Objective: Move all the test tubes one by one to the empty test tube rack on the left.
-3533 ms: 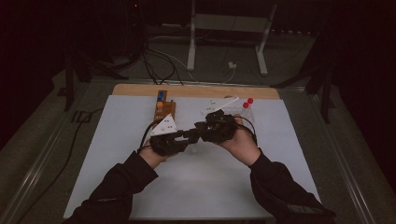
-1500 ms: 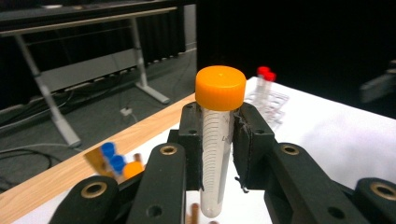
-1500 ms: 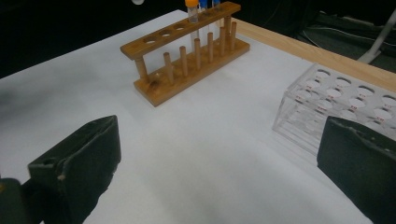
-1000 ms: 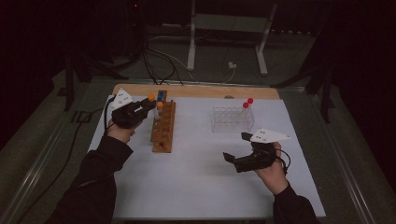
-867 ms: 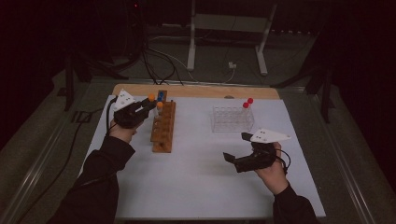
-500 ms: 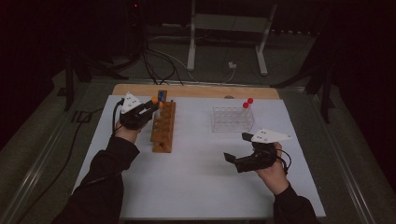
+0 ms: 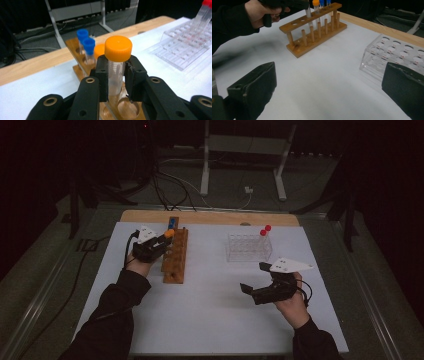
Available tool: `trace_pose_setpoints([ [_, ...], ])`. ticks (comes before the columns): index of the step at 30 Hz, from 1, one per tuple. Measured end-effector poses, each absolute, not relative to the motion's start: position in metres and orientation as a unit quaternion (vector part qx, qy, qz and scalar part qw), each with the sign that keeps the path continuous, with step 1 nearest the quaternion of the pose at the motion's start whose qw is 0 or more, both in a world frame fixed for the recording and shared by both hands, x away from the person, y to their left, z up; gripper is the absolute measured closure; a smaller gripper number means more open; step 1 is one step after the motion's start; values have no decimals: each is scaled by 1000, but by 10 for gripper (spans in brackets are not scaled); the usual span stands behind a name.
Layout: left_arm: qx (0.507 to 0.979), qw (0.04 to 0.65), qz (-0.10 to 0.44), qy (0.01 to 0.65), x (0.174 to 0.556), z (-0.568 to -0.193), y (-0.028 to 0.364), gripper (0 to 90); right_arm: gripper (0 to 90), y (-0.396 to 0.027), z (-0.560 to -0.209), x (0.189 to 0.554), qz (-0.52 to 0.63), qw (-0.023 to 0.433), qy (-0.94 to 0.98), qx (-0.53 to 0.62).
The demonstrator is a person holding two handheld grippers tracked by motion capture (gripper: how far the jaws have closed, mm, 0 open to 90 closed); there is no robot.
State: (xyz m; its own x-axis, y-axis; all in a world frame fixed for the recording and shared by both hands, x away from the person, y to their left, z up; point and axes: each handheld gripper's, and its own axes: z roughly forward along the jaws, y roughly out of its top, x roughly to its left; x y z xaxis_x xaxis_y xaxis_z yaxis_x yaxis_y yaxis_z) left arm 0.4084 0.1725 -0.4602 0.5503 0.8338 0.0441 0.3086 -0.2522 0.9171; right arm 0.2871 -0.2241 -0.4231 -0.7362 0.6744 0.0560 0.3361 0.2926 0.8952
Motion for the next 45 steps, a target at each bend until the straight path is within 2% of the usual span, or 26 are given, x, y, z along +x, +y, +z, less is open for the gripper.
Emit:
trace_pose_setpoints([
  [15, 759, 438, 274, 396, 412, -469, 166, 757, 0, -225, -423, 287, 502, 171, 785, 321],
  [32, 761, 439, 251, 406, 414, -468, 166, 733, 0, -225, -422, 286, 501, 171, 785, 321],
  [37, 763, 441, 246, 403, 413, -467, 165, 617, 0, -225, -421, 286, 501, 171, 785, 321],
  [45, 764, 447, 251, 392, 399, -451, 169, 372, 0, -228, -418, 286, 505, 178, 781, 322],
])
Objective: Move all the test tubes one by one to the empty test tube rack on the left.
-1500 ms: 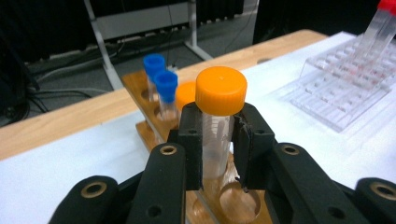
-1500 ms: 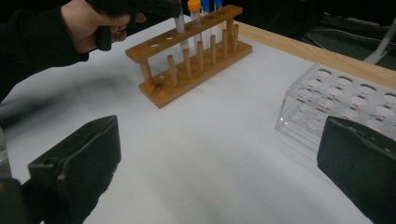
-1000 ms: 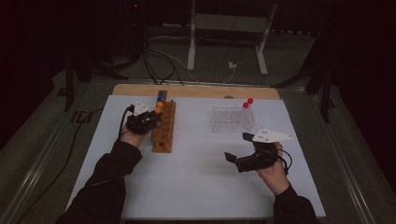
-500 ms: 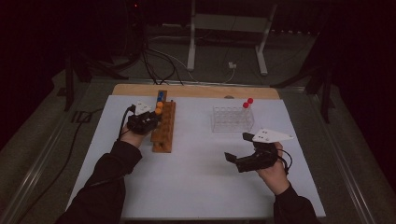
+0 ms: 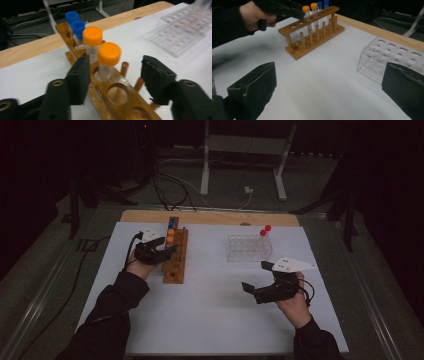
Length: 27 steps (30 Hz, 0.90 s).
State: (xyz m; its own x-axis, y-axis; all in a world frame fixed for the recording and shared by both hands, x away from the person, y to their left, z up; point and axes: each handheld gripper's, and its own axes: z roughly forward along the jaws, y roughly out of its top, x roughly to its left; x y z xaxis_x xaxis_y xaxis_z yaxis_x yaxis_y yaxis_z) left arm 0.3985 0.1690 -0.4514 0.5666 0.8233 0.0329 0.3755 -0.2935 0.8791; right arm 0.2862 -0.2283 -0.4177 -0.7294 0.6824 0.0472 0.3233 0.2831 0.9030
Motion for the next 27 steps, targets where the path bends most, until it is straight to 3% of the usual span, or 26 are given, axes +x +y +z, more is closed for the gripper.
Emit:
trace_pose_setpoints([
  [9, 754, 512, 222, 348, 359, -433, 189, 162, 0, -240, -402, 299, 503, 191, 778, 325],
  [13, 760, 522, 193, 335, 342, -435, 196, 21, 0, -245, -399, 310, 496, 210, 773, 336],
  [22, 761, 540, 171, 317, 315, -450, 204, 12, 0, -257, -412, 351, 475, 245, 754, 383],
  [27, 760, 544, 174, 310, 312, -451, 203, 12, 88, -260, -430, 377, 451, 251, 747, 419],
])
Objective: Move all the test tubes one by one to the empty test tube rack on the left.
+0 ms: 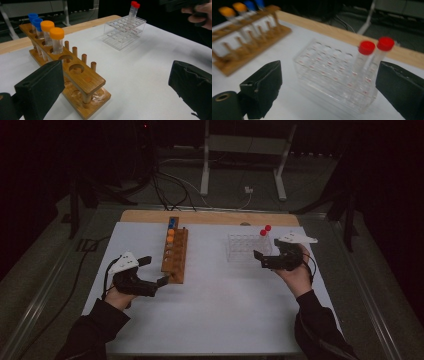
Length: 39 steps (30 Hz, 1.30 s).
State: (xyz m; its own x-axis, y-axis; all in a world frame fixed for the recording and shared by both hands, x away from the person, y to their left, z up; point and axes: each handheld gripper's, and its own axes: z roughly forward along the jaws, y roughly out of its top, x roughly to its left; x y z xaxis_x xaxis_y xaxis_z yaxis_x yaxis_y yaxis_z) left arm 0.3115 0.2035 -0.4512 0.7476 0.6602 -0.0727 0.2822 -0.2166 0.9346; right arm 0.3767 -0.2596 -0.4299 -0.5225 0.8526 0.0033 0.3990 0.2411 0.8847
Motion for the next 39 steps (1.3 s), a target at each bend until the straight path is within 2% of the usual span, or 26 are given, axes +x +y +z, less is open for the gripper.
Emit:
trace_pose_setpoints([
  [1, 759, 546, 173, 310, 311, -451, 203, 12, 151, -260, -434, 382, 447, 252, 746, 424],
  [10, 756, 552, 171, 308, 309, -452, 206, 12, 456, -261, -453, 417, 419, 249, 731, 477],
  [16, 755, 551, 172, 310, 309, -453, 207, 12, 587, -258, -460, 434, 395, 249, 732, 497],
  [29, 755, 551, 170, 312, 310, -454, 208, 12, 730, -253, -467, 452, 379, 251, 729, 512],
  [39, 755, 553, 168, 310, 310, -451, 207, 12, 744, -250, -459, 450, 374, 272, 729, 505],
])
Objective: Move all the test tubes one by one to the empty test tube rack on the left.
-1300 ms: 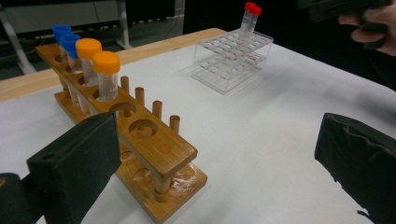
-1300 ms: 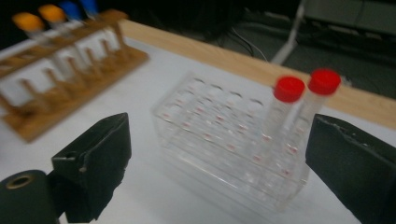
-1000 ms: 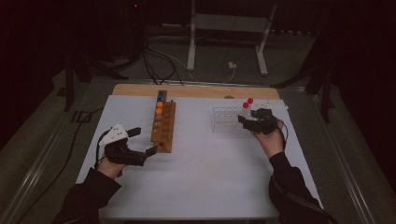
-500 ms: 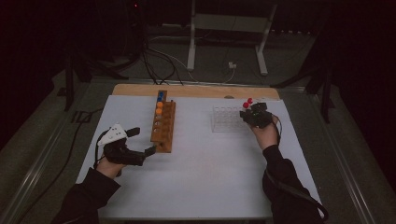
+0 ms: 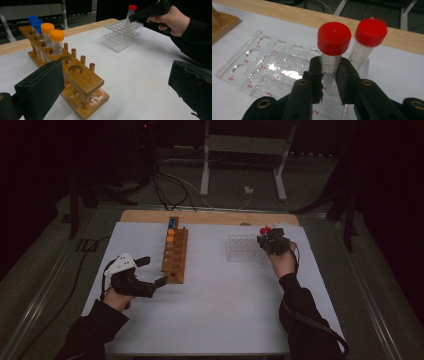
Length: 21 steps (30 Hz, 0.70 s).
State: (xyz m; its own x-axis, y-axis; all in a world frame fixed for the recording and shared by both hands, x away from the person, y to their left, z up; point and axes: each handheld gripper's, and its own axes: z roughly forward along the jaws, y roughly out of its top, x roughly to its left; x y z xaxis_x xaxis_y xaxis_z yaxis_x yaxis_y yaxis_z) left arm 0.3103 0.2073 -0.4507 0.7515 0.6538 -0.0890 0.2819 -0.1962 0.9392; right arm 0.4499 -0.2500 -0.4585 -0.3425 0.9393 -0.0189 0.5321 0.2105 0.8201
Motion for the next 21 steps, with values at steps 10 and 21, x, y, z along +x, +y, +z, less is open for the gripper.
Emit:
trace_pose_setpoints([
  [10, 770, 543, 164, 292, 305, -439, 192, 13, 745, -245, -420, 432, 394, 312, 726, 470],
  [21, 776, 557, 131, 268, 302, -424, 175, 15, 744, -226, -396, 392, 434, 291, 749, 407],
])
